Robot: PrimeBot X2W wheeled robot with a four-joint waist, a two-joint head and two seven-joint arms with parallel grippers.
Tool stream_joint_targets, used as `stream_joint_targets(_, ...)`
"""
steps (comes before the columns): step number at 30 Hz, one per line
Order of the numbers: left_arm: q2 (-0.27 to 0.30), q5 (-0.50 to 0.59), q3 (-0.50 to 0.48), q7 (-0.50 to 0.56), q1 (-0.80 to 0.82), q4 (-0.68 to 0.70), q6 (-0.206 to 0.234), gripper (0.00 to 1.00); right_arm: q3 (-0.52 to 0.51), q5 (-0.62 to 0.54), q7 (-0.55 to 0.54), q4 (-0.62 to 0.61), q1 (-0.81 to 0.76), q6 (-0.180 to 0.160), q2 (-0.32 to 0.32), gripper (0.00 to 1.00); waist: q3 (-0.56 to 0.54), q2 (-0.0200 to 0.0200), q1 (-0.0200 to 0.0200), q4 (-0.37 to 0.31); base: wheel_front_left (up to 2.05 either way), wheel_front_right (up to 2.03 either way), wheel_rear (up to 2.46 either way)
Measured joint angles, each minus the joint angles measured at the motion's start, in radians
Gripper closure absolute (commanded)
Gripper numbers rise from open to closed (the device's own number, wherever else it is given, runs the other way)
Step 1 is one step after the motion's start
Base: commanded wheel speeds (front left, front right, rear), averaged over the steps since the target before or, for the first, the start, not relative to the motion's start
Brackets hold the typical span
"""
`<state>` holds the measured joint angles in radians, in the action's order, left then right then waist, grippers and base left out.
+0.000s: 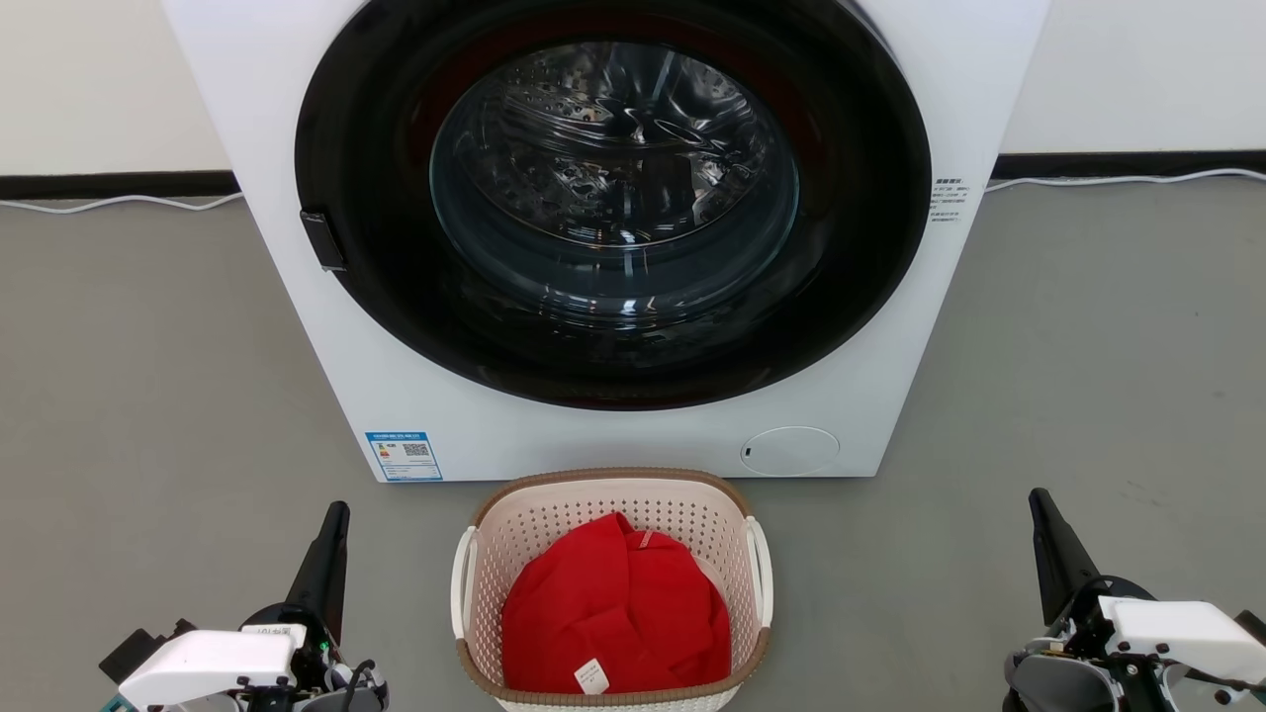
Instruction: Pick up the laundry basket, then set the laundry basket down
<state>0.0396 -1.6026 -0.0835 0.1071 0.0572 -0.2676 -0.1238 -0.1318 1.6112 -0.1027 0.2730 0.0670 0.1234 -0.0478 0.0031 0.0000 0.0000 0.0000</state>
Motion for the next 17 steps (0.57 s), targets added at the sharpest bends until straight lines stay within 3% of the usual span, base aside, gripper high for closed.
stream_joint_targets(17, 0.000, 0.000, 0.000, 0.000, 0.000, 0.000, 0.000, 1.00, 0.000, 0.000, 0.000, 0.000, 0.000, 0.000, 0.000, 1.00, 0.000, 0.0000, 0.0000, 0.000, 0.00, 0.00, 0.00)
